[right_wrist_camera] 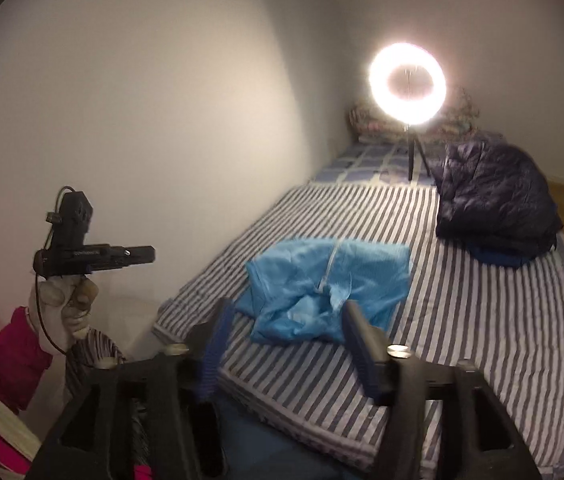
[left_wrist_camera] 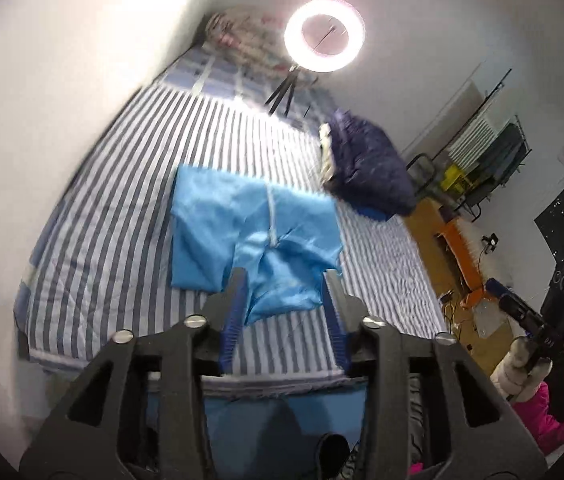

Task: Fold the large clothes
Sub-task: 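Open both tools and lower the left tool onto the folded coat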

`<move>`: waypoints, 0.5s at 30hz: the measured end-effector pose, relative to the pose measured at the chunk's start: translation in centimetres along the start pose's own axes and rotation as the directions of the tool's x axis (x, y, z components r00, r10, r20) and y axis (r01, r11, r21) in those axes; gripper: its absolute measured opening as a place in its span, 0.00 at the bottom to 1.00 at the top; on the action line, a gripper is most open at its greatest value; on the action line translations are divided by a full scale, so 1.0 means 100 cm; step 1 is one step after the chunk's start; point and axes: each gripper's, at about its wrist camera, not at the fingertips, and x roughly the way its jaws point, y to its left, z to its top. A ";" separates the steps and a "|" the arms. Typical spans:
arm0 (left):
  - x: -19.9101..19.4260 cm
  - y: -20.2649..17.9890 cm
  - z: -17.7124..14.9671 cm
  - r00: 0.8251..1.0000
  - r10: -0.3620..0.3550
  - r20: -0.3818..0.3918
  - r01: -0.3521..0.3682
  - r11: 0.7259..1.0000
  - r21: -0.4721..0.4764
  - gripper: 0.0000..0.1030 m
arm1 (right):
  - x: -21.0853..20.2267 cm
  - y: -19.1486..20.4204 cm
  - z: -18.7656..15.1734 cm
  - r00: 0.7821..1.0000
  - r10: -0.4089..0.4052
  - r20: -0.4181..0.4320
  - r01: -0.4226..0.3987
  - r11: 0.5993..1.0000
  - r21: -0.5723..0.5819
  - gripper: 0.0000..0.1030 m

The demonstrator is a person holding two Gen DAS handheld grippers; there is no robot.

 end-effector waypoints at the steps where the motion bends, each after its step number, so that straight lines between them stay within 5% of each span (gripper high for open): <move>1: 0.001 -0.004 0.003 1.000 0.014 0.012 -0.014 1.000 0.018 0.54 | 0.004 -0.001 -0.002 1.000 -0.016 0.002 0.016 1.000 0.001 0.78; 4: 0.020 0.004 0.010 1.000 0.020 -0.006 -0.020 1.000 -0.003 0.59 | 0.039 -0.017 -0.011 0.998 0.030 -0.056 -0.024 0.994 0.103 0.78; 9: 0.083 0.052 0.014 0.997 0.016 -0.076 -0.028 0.985 -0.168 0.59 | 0.106 -0.043 -0.036 0.982 0.074 -0.175 -0.031 0.972 0.233 0.72; 13: 0.134 0.094 0.013 0.985 -0.065 -0.161 0.008 0.943 -0.333 0.59 | 0.163 -0.073 -0.061 0.954 0.215 -0.211 -0.108 0.897 0.428 0.72; 15: 0.154 0.109 0.016 0.979 -0.076 -0.189 -0.001 0.926 -0.376 0.59 | 0.182 -0.082 -0.068 0.952 0.213 -0.221 -0.084 0.874 0.479 0.72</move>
